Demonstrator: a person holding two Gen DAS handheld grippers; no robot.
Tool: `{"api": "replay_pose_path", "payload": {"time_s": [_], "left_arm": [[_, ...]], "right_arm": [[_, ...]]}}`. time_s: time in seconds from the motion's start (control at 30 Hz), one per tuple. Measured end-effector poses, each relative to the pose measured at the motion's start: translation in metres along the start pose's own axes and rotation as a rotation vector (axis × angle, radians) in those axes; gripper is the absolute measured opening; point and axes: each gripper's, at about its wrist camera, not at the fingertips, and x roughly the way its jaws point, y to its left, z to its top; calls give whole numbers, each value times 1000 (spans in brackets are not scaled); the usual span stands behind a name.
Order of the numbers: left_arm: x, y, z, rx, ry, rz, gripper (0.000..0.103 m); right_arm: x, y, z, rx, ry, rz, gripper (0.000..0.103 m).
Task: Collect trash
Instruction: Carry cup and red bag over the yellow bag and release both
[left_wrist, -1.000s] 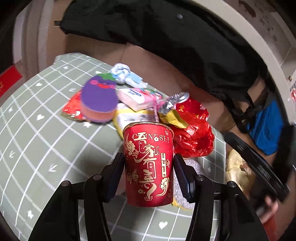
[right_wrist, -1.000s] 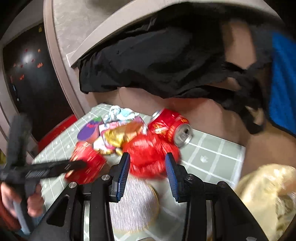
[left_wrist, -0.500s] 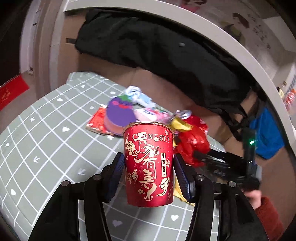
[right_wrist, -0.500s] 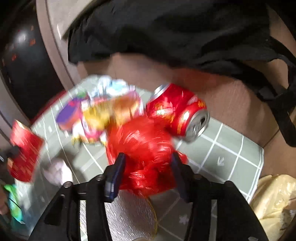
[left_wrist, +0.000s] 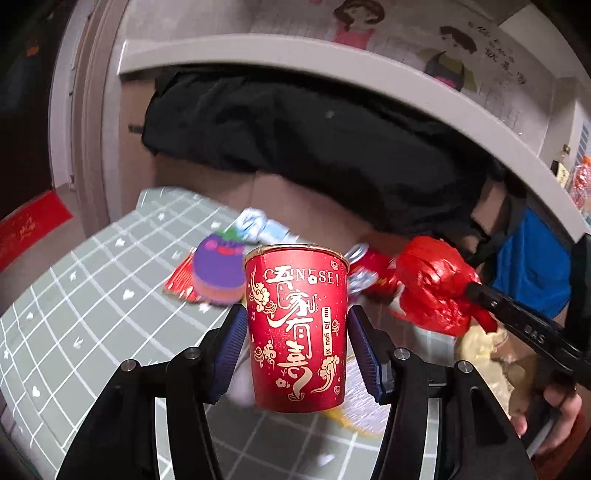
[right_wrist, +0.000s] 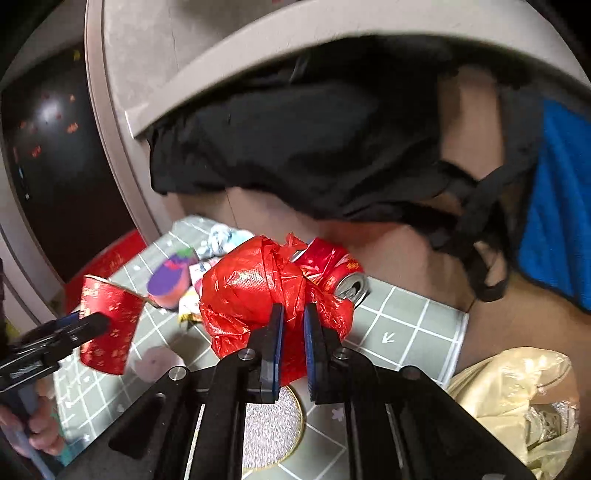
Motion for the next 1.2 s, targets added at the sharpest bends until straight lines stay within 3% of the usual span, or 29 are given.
{"api": "replay_pose_path", "payload": {"time_s": [0.13, 0.3, 0.5, 0.67, 0.77, 1.1, 1.2], "left_arm": [[-3, -36, 13, 78, -61, 27, 56], [-4, -85, 28, 114, -100, -25, 57], [13, -172, 30, 194, -80, -207, 57], [32, -249, 6, 306, -49, -349, 57], [48, -282, -9, 347, 2, -412, 57], [79, -319, -41, 367, 102, -444, 57], [92, -323, -45, 359, 172, -528, 57]], "right_arm": [[-38, -20, 8, 32, -81, -22, 9], [-87, -56, 17, 56, -172, -58, 9], [-152, -112, 8, 93, -249, -182, 9], [-193, -158, -13, 143, -254, -295, 9], [-203, -174, -27, 150, -233, -356, 9], [-191, -209, -56, 241, -195, -358, 9], [-181, -213, -61, 241, -173, -343, 12]]}}
